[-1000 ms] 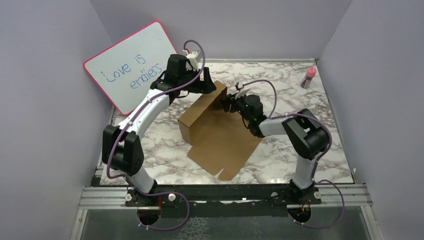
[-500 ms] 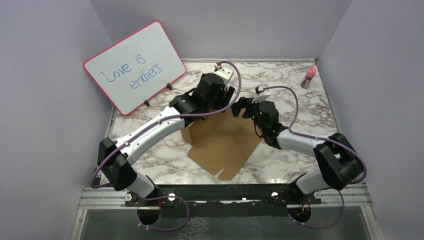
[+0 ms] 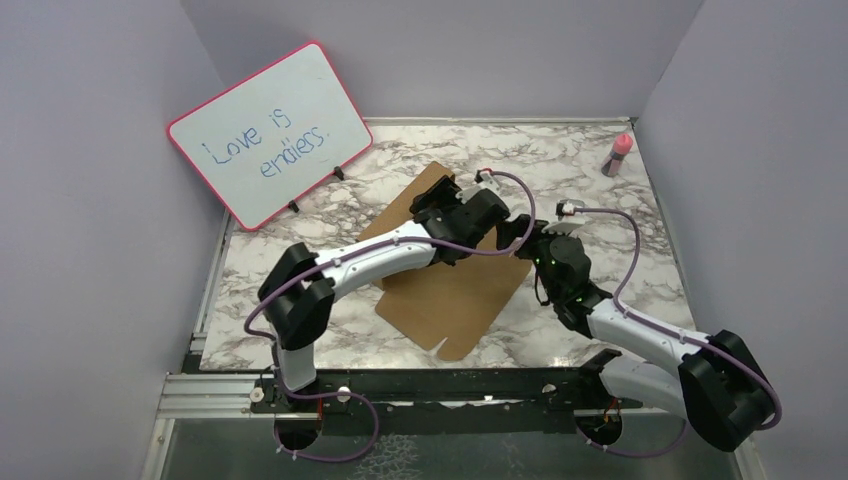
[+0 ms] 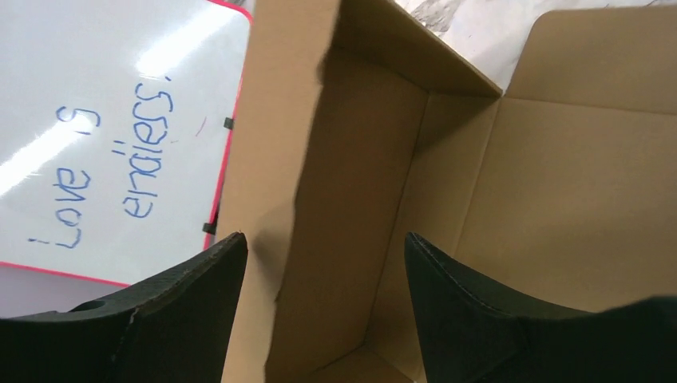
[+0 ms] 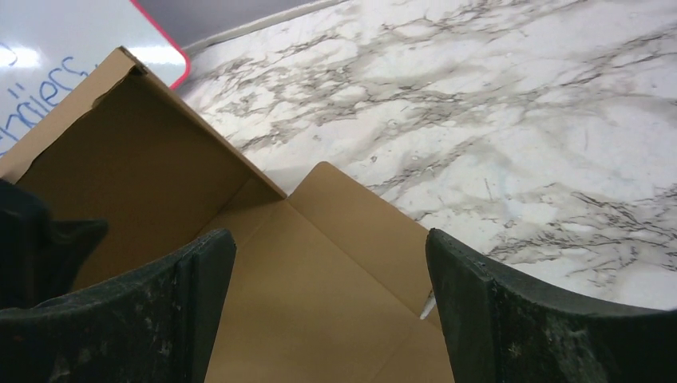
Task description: Fold the paper box
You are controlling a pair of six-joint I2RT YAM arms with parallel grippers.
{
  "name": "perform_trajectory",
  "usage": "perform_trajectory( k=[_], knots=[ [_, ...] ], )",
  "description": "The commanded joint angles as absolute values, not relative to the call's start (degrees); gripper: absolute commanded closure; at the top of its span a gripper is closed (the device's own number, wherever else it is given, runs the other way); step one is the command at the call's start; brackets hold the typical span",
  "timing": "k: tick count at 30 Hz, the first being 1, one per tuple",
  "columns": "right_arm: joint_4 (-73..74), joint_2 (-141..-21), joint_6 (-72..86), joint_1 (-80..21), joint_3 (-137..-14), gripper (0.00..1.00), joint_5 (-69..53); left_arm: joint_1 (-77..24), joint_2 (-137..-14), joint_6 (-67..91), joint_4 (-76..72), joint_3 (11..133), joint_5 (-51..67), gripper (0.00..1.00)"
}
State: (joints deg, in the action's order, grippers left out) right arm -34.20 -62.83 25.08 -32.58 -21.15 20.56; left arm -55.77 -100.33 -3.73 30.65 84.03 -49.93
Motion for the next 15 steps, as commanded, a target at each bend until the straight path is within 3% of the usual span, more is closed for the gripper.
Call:
perform_trajectory(
  k=[1, 6, 15],
  knots=[
    [-35.7, -59.7, 25.9, -32.6, -19.5, 0.05, 26.9, -56.8, -105.6, -6.4, 32.7, 88.7, -60.8, 0.31],
    [-36.9, -58.6, 25.8, -32.5, -18.3, 0.05, 27.0, -56.7, -109.0, -8.0, 32.6, 90.3, -65.2, 0.43],
    [-36.0, -55.4, 24.2, -32.6, -19.1, 0.06, 25.4, -55.5, -108.9, -8.9, 32.6, 90.2, -68.1, 0.85]
  ],
)
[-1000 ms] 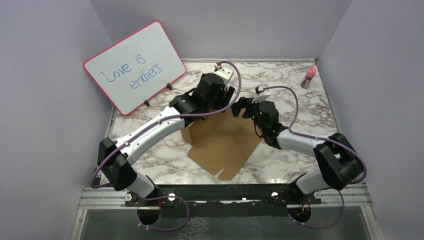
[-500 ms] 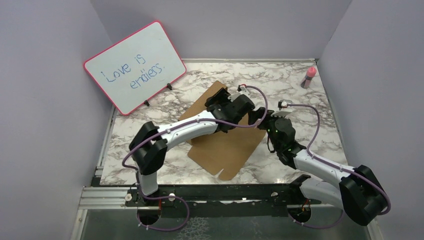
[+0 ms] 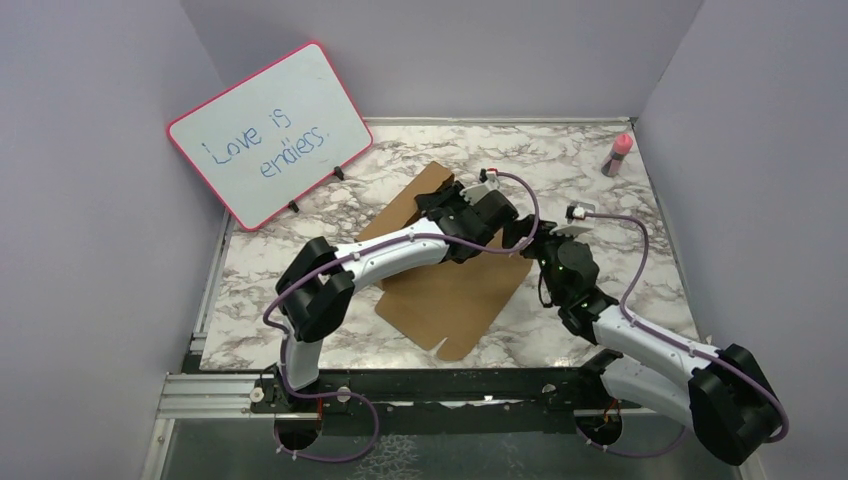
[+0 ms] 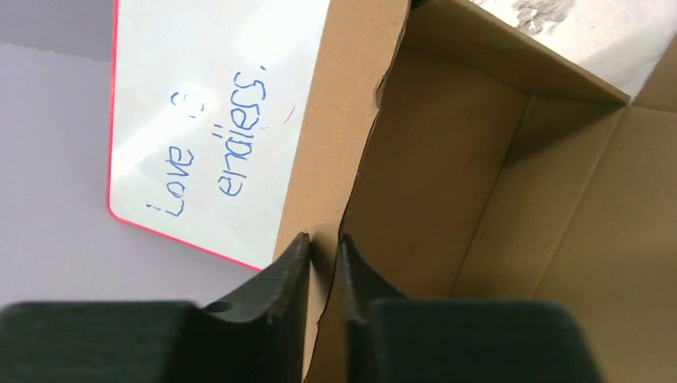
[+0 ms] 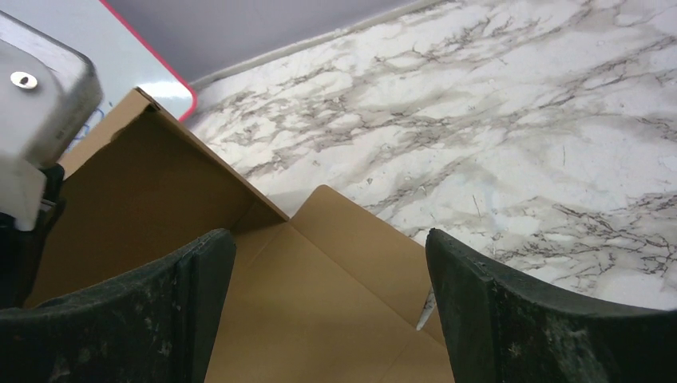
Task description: Fold the paper box
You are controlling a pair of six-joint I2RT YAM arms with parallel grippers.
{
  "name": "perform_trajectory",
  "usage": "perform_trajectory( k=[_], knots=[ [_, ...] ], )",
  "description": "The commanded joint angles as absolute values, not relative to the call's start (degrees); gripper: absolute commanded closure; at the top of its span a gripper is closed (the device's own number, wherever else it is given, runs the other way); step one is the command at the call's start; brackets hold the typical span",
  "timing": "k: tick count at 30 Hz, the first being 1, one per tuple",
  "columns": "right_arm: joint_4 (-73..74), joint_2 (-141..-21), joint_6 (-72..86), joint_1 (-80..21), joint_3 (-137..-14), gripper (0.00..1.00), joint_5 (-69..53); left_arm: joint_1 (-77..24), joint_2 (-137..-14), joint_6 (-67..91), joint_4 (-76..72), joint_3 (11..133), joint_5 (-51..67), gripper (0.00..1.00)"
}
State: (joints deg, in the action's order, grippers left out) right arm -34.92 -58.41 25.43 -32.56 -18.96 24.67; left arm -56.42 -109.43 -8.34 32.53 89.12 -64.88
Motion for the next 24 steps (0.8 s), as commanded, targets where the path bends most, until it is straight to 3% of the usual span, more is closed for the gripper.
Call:
perform_trajectory(
  k=[1, 4, 16, 24],
  knots=[
    [-35.8, -54.8, 23.6, -32.5, -19.4, 0.06, 24.5, -55.0, -108.3, -8.8, 32.6, 90.2, -67.7, 0.9],
    [-32.1, -53.4, 21.9, -32.6, -22.7, 0.06, 21.0, -53.0, -106.0, -7.5, 32.7, 89.9, -65.3, 1.0],
    [-11.7, -50.3, 15.0, -32.6, -40.4, 0.06, 10.4, -37.3, -94.7, 7.8, 37.8, 85.7, -40.3, 1.0],
    [-2.0, -51.3, 12.8, -32.6, -50.2, 0.06, 6.8, -22.4, -90.3, 18.1, 35.2, 75.5, -16.2, 1.0]
  ],
)
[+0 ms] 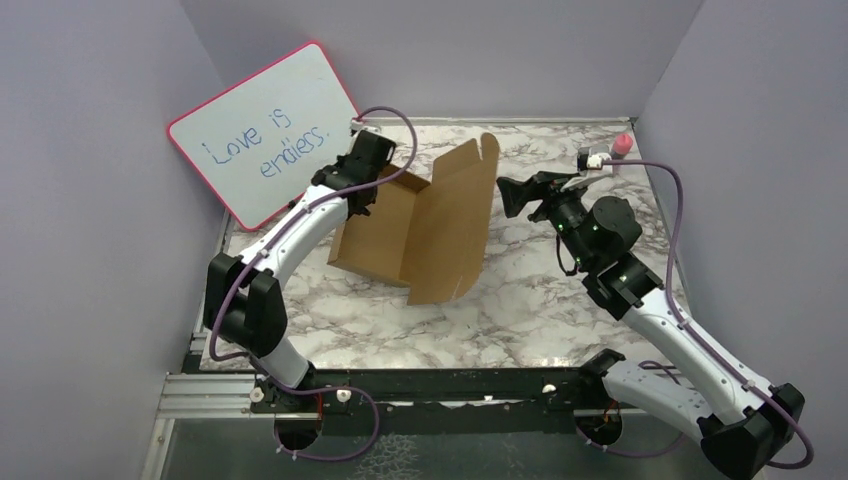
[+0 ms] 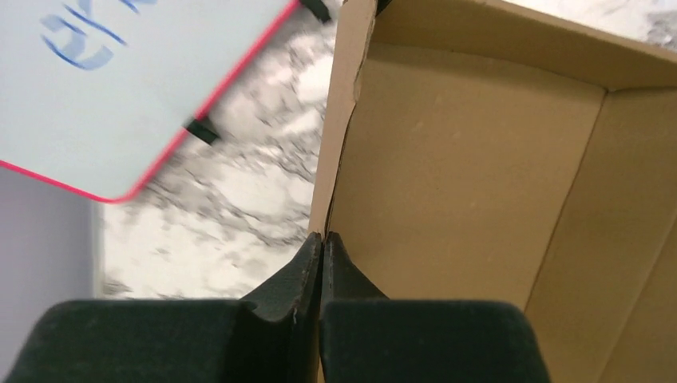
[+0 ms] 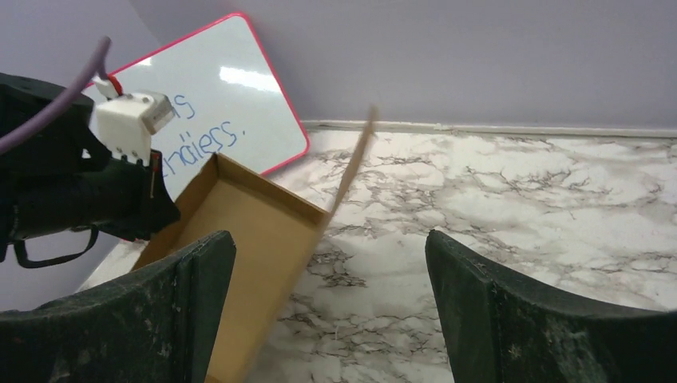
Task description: Fold the paper box
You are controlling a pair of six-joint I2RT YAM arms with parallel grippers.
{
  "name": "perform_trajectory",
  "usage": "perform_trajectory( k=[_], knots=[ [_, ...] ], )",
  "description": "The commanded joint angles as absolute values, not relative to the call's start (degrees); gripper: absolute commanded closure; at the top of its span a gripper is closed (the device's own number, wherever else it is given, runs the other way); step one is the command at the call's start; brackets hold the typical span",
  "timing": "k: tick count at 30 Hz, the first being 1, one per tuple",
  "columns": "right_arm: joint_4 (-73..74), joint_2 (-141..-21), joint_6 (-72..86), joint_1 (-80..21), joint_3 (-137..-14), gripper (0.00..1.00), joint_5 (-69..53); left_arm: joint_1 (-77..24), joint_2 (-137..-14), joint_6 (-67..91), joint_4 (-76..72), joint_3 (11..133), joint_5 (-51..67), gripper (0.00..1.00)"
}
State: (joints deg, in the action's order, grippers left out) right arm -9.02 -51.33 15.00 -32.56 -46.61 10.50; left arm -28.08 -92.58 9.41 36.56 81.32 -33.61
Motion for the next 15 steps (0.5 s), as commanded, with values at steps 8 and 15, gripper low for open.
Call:
perform_trajectory(
  k=[8, 15],
  knots=[
    [4.3, -53.1, 9.7, -32.6, -54.2, 0.08, 6.4, -14.6, -86.6, 30.7, 24.7, 59.5, 1.1, 1.0],
    [7.6, -56.9, 8.3, -32.6, -57.3, 0.1, 1.5, -15.3, -82.9, 43.6, 11.9, 47.1, 6.5, 0.99]
  ],
)
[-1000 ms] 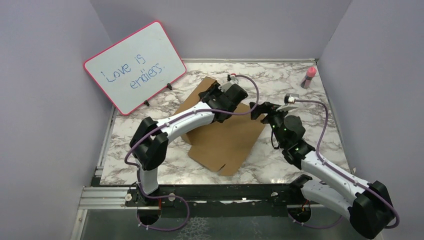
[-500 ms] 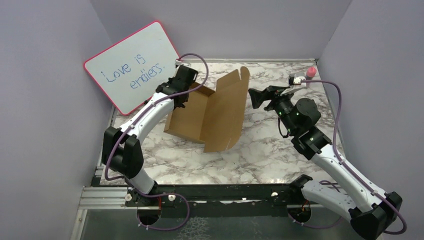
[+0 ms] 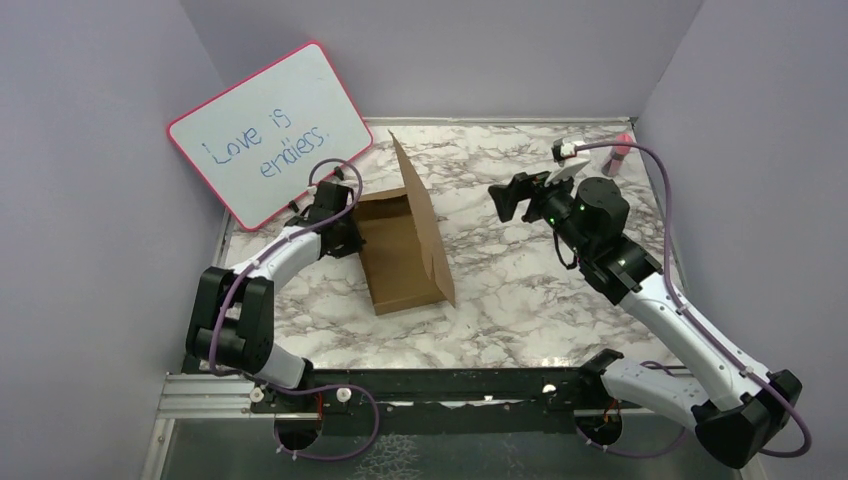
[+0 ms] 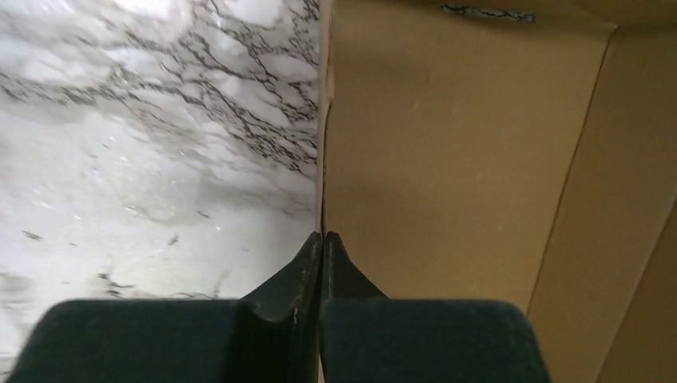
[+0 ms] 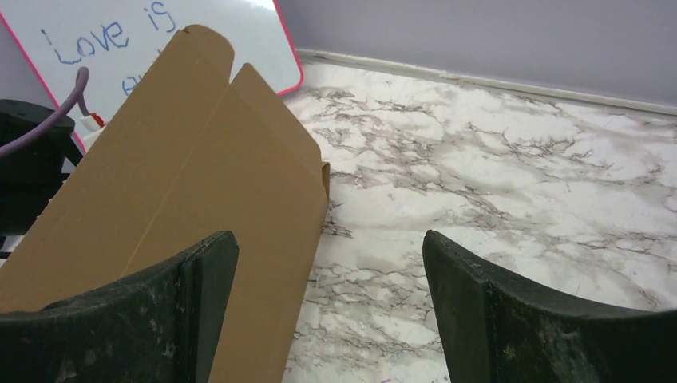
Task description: Fold the paper box
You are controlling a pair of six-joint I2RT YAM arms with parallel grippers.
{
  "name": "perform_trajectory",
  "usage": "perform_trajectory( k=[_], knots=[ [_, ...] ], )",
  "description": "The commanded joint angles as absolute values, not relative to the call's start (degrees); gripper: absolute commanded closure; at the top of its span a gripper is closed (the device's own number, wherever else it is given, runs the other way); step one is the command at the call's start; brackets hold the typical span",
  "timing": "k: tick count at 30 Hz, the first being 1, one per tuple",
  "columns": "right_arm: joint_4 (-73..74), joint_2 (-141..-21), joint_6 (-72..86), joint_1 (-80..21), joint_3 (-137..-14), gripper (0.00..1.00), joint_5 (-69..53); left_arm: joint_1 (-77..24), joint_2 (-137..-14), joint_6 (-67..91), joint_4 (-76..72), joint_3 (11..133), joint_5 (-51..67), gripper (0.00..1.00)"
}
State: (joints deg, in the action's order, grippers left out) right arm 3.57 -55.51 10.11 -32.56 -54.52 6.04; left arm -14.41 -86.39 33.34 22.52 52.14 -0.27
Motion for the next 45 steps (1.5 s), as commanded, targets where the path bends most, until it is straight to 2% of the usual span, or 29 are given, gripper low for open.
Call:
perform_trajectory(
  k=[1, 4, 11, 20, 26, 33, 38, 45],
  knots=[
    [8.0, -57.3, 8.1, -32.7, -57.6, 0.1, 0.8, -15.5, -82.3, 44.3, 11.3, 46.3, 6.3, 0.96],
    [8.8, -58.0, 7.5, -32.6, -58.6, 0.1, -1.6, -15.7, -79.8, 44.2, 10.6, 44.8, 5.8, 0.85],
    [8.3, -59.9, 7.6, -32.7, -58.6, 0.1, -3.1, -15.3, -75.7, 39.1, 14.2, 45.5, 0.9, 0.72],
    [11.7, -63.2, 6.9, -32.6, -64.9, 0.1, -3.6, -14.7, -78.5, 36.7, 14.1, 46.3, 3.4, 0.64],
    [17.2, -70.2, 9.1, -32.6, -74.2, 0.1, -11.4, -14.7, -80.3, 36.3, 12.4, 45.2, 4.9, 0.62],
    [19.9, -76.2, 10.1, -34.3, -81.9, 0.11, -14.3, -14.7, -82.2, 34.1, 12.8, 45.7, 3.7, 0.61],
    [18.6, -76.8, 10.3, -34.9, -80.8, 0.11, -13.5, -15.2, -85.1, 32.5, 14.0, 48.6, 3.5, 0.63],
    [17.0, -73.7, 9.5, -34.9, -77.5, 0.11, -8.5, -18.3, -88.3, 28.2, 20.0, 55.0, -2.0, 0.82]
  ],
)
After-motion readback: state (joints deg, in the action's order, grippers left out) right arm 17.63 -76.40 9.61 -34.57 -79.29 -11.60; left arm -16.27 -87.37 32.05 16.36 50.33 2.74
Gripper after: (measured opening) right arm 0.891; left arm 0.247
